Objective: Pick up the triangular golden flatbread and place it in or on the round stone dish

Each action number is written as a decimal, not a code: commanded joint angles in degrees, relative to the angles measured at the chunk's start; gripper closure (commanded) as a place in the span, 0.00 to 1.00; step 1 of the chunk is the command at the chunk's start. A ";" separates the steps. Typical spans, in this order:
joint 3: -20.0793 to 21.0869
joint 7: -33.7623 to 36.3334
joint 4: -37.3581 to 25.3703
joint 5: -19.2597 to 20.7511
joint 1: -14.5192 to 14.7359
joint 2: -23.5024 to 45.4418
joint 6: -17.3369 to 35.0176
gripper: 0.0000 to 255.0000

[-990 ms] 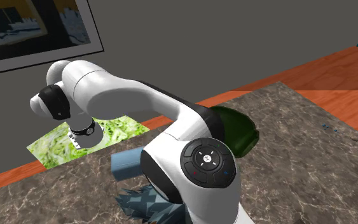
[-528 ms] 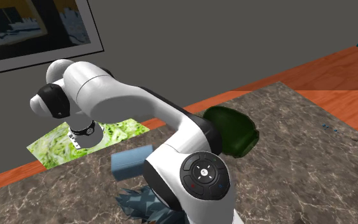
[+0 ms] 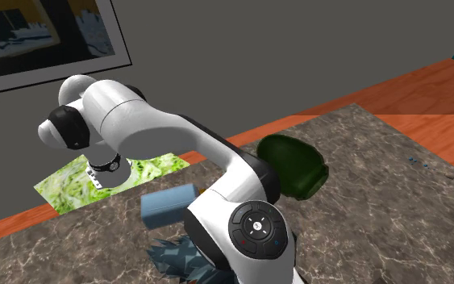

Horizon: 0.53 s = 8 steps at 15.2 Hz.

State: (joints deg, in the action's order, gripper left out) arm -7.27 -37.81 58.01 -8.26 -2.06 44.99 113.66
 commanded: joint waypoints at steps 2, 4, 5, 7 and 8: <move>0.00 0.00 0.04 0.00 0.00 -0.01 0.03 1.00; 0.00 0.00 0.03 0.00 0.00 0.00 0.03 0.00; 0.00 0.00 -0.04 0.00 -0.01 0.03 -0.01 0.00; 0.00 0.02 -0.02 0.00 0.01 0.01 -0.01 0.00; 0.00 0.00 0.04 0.00 0.00 -0.01 0.03 0.00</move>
State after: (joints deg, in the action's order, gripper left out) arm -7.22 -37.80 58.10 -8.28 -2.00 45.05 113.61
